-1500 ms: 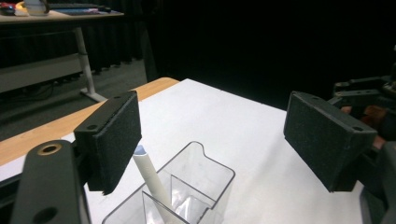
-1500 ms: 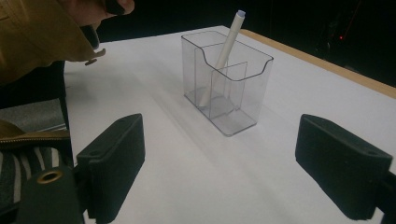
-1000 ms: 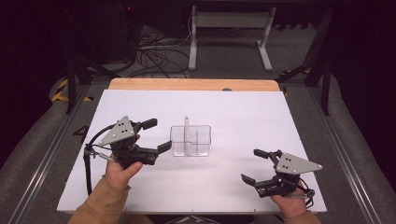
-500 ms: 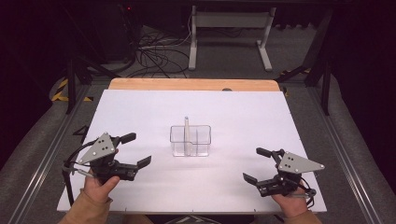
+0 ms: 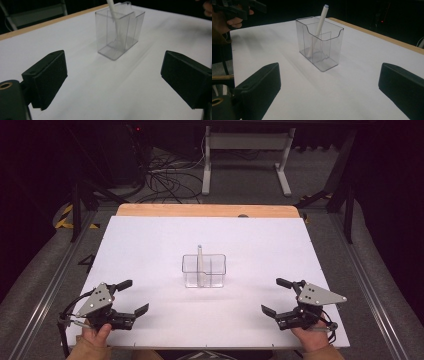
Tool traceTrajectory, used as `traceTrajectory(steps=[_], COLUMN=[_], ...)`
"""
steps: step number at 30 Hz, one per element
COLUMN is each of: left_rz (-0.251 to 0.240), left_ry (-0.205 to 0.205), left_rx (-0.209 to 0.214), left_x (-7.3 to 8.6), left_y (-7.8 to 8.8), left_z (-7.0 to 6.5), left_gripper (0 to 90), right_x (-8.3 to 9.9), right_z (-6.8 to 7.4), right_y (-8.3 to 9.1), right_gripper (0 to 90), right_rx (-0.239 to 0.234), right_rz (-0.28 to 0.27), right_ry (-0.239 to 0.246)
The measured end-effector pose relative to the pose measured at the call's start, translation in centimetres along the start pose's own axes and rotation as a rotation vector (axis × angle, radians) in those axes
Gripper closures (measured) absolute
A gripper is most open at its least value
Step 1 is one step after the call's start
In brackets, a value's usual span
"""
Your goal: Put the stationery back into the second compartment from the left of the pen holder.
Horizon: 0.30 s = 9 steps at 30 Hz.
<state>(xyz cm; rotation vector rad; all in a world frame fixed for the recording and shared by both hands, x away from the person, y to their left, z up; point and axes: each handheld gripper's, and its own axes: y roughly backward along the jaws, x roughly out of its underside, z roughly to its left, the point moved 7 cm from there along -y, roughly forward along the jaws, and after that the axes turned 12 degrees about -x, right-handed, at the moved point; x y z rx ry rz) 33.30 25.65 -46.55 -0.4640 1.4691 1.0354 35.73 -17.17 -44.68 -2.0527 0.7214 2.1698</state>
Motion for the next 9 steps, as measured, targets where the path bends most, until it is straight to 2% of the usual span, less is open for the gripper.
traceTrajectory(steps=[1, 4, 5, 7, 9], left_rz=[0.002, -0.002, -0.003, 0.002, 0.003], left_ry=[0.009, 0.100, 0.117, 0.126, 0.102], left_rx=[-0.001, 0.030, 0.023, 0.013, 0.003], left_x=[0.07, 0.35, 0.49, 0.74, 0.77], left_y=[0.01, -0.08, -0.15, -0.42, -0.47], left_z=[0.10, 0.23, 0.42, 0.69, 0.72], left_gripper=[7.9, 7.9, 7.9, 7.9, 7.9], right_x=[0.07, 0.29, 0.37, 0.55, 0.70], right_z=[-0.03, -0.16, -0.18, -0.24, -0.29], right_y=[0.01, -0.06, -0.13, -0.25, -0.31], right_gripper=[4.7, 4.7, 4.7, 4.7, 4.7], right_rx=[0.001, 0.001, 0.000, 0.005, 0.007], right_rz=[0.000, -0.002, -0.001, 0.007, 0.012], right_ry=[0.002, -0.008, -0.012, -0.013, -0.013])
